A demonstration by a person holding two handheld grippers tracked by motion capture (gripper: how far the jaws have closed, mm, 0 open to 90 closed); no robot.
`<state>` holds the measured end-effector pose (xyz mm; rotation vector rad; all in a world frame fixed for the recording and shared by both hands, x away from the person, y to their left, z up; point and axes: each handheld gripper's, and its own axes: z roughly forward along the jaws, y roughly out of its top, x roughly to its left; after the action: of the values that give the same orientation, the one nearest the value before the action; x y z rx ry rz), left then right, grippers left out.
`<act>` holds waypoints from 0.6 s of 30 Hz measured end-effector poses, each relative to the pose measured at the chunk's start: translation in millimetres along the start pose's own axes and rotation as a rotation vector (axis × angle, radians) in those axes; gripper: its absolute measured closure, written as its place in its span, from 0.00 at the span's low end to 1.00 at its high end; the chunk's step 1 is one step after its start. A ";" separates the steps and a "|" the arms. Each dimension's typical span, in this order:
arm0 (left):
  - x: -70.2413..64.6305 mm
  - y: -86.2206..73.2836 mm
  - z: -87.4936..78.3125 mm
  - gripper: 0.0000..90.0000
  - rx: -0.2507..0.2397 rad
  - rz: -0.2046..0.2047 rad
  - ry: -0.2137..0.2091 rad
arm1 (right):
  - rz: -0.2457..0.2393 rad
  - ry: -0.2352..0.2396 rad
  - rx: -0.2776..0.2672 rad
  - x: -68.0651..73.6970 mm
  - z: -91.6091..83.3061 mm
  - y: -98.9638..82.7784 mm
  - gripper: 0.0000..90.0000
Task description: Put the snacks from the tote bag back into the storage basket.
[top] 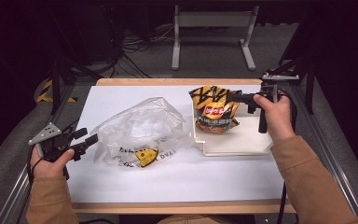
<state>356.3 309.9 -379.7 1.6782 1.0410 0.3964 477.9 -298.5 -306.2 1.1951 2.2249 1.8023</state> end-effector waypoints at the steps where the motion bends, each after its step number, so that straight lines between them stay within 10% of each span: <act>1: -0.1 -0.2 -0.3 0.44 0.000 0.000 0.001 | 0.006 -0.003 0.004 -1.7 1.6 -0.7 1.00; 10: 0.8 -1.6 -1.0 0.44 0.002 -0.004 0.004 | 0.066 -0.089 -0.017 -31.4 13.4 -6.1 0.98; 18: 0.3 -0.1 4.6 0.44 0.002 -0.006 -0.007 | -0.035 -0.188 -0.004 -35.7 18.5 -10.6 0.93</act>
<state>359.7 307.4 -381.6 1.6768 1.0409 0.3857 506.2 -304.2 -336.2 1.2587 2.1237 1.6078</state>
